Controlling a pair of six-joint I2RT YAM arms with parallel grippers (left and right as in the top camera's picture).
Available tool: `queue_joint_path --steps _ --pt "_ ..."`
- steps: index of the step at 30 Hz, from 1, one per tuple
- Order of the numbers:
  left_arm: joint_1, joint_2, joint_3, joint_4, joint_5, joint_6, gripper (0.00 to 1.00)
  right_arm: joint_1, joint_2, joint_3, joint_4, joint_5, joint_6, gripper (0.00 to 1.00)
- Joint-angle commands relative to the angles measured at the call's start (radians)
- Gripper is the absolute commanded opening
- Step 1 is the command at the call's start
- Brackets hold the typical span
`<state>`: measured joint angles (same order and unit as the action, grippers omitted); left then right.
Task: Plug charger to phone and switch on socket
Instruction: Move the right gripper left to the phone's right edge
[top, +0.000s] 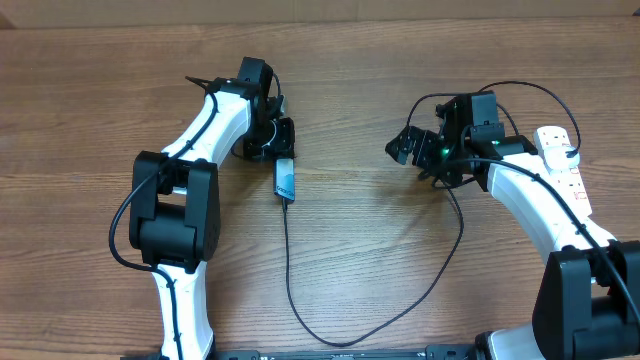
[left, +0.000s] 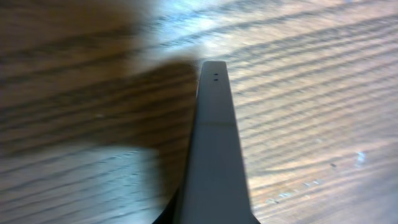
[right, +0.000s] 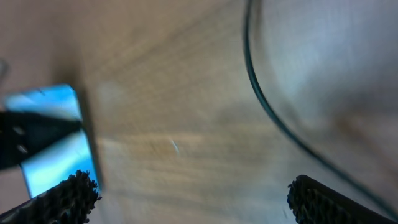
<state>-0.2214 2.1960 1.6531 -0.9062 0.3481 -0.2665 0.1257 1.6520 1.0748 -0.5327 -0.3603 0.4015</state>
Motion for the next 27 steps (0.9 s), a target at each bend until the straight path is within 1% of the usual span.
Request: queue_joint_path --steps 1,2,3,4,5,6,8,10,11,13,16,17,18,23,27 --pt "-0.002 0.000 0.003 -0.003 0.099 0.000 0.04 -0.003 -0.005 0.013 0.054 -0.057 0.032 1.00" --pt "-0.002 0.000 0.003 -0.006 0.098 -0.003 0.04 -0.002 -0.005 0.013 0.077 -0.128 0.031 1.00" --pt "-0.002 0.000 0.003 -0.008 0.098 -0.003 0.04 0.000 -0.005 0.013 0.080 -0.145 0.032 0.97" --pt "-0.002 0.000 0.003 -0.010 0.097 -0.003 0.04 0.007 -0.004 0.013 0.082 -0.174 0.032 0.93" --pt "-0.002 0.000 0.003 -0.011 0.097 -0.003 0.04 0.018 -0.004 0.013 0.078 -0.186 0.032 0.81" --pt "-0.002 0.000 0.003 -0.011 0.097 -0.003 0.04 0.031 -0.004 0.012 0.073 -0.189 0.032 0.73" --pt "-0.002 0.000 0.003 -0.010 0.096 -0.003 0.04 0.067 -0.003 0.004 0.072 -0.188 0.032 0.67" --pt "-0.002 0.000 0.003 -0.009 0.093 -0.003 0.04 0.118 -0.003 -0.006 0.090 -0.188 0.032 0.53" --pt "-0.002 0.000 0.003 -0.010 0.093 -0.003 0.04 0.142 -0.003 -0.010 0.106 -0.188 0.032 0.48" --pt "-0.002 0.000 0.003 -0.011 0.094 -0.003 0.04 0.182 -0.001 -0.010 0.138 -0.188 0.034 0.32" --pt "-0.002 0.000 0.003 -0.018 0.094 -0.003 0.04 0.229 0.001 -0.010 0.196 -0.188 0.080 0.12" --pt "-0.002 0.000 0.003 -0.021 0.094 -0.003 0.04 0.239 0.003 -0.010 0.215 -0.188 0.098 0.07" --pt "-0.002 0.000 0.003 -0.026 0.094 -0.003 0.04 0.250 0.007 -0.010 0.234 -0.188 0.115 0.04" --pt "-0.002 0.000 0.003 -0.043 0.089 0.001 0.04 0.311 0.065 -0.010 0.317 -0.192 0.176 0.04" --pt "-0.002 0.000 0.003 -0.042 0.089 0.000 0.04 0.340 0.121 -0.010 0.369 -0.192 0.175 0.04"
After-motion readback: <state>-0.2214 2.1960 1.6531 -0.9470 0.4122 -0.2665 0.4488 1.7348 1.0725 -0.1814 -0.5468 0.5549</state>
